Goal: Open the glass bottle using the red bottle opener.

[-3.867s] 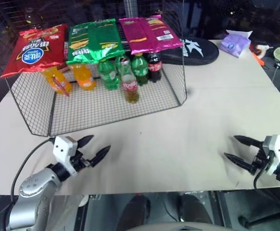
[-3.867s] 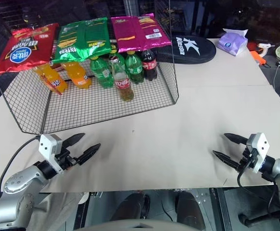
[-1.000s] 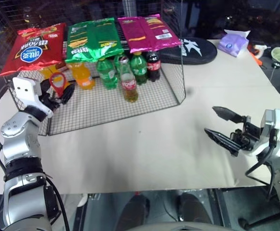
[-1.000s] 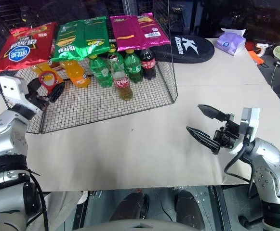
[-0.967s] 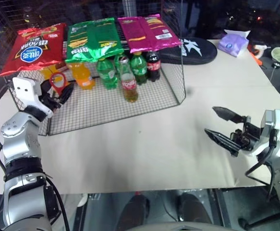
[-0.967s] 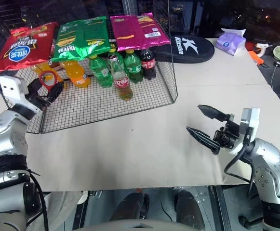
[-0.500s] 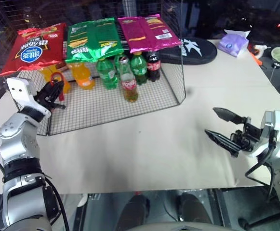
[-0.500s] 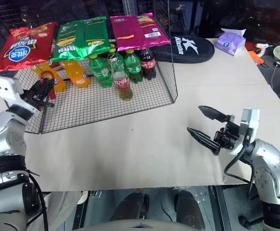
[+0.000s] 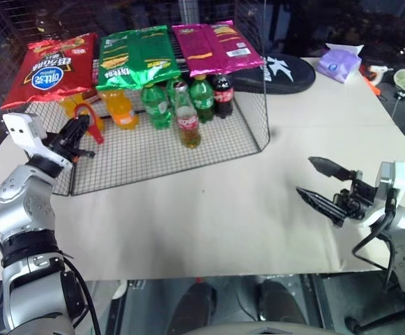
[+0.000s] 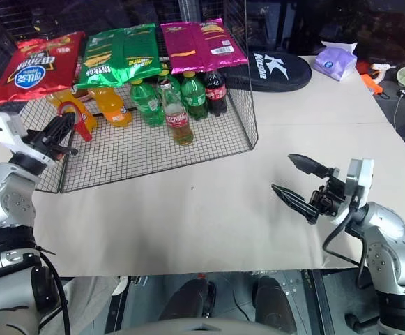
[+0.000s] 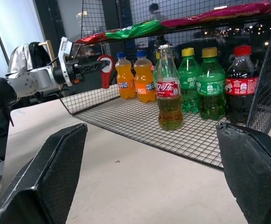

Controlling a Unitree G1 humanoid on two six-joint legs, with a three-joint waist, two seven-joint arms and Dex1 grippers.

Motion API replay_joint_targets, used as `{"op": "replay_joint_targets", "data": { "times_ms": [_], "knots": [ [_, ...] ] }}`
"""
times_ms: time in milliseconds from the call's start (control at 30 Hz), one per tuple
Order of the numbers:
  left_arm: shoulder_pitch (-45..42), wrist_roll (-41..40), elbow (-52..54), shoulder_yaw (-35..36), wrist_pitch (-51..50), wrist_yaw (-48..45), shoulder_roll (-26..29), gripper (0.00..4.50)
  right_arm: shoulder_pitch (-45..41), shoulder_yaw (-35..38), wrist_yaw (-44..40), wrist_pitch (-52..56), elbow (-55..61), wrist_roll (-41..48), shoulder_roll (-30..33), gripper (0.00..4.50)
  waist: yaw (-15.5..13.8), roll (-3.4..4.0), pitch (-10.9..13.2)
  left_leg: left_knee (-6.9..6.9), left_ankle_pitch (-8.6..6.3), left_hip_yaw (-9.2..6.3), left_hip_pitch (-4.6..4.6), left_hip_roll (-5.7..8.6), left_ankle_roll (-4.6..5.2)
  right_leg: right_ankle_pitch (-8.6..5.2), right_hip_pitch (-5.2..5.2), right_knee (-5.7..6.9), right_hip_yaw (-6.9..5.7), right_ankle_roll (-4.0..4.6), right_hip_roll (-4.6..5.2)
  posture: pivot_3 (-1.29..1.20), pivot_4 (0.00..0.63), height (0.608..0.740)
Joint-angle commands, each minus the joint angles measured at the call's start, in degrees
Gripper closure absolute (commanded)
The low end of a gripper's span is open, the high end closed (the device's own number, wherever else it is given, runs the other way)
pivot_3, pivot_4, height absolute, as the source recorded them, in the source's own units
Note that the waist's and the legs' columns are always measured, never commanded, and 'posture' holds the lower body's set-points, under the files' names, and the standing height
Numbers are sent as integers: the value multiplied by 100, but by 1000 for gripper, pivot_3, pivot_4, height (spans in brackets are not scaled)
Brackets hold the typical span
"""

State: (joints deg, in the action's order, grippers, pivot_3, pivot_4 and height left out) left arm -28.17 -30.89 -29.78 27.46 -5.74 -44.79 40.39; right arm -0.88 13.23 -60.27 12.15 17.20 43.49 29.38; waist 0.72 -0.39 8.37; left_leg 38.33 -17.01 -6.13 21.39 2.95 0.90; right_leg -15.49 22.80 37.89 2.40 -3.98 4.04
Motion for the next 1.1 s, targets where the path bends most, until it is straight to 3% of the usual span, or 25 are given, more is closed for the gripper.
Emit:
{"op": "replay_joint_targets", "data": {
  "times_ms": [33, 400, 1100],
  "knots": [
    [-6, -102, 160, 124, -67, -81, 78, 4472, 19, 53, -27, -127, 89, 18, -27, 0, 0, 0, 0, 0, 0, 0, 0, 0, 0, 0, 0, 0, 0, 0, 0, 0, 150, 740],
    [32, -1472, 304, 679, -1640, -887, 83, 4472, 27, -25, 90, -100, 181, -36, -74, 0, -1, 0, 0, 1, 0, -1, 0, 0, 0, 0, 0, 1, -1, 0, 0, 0, 150, 740],
    [-48, -1692, 123, 916, -2297, -1480, 196, 4472, 224, -91, 83, -258, 127, -72, -118, 0, -8, -3, 1, 2, 0, -3, 0, 1, 0, 0, -1, 1, -2, 0, 0, 0, 150, 740]
  ]
}}
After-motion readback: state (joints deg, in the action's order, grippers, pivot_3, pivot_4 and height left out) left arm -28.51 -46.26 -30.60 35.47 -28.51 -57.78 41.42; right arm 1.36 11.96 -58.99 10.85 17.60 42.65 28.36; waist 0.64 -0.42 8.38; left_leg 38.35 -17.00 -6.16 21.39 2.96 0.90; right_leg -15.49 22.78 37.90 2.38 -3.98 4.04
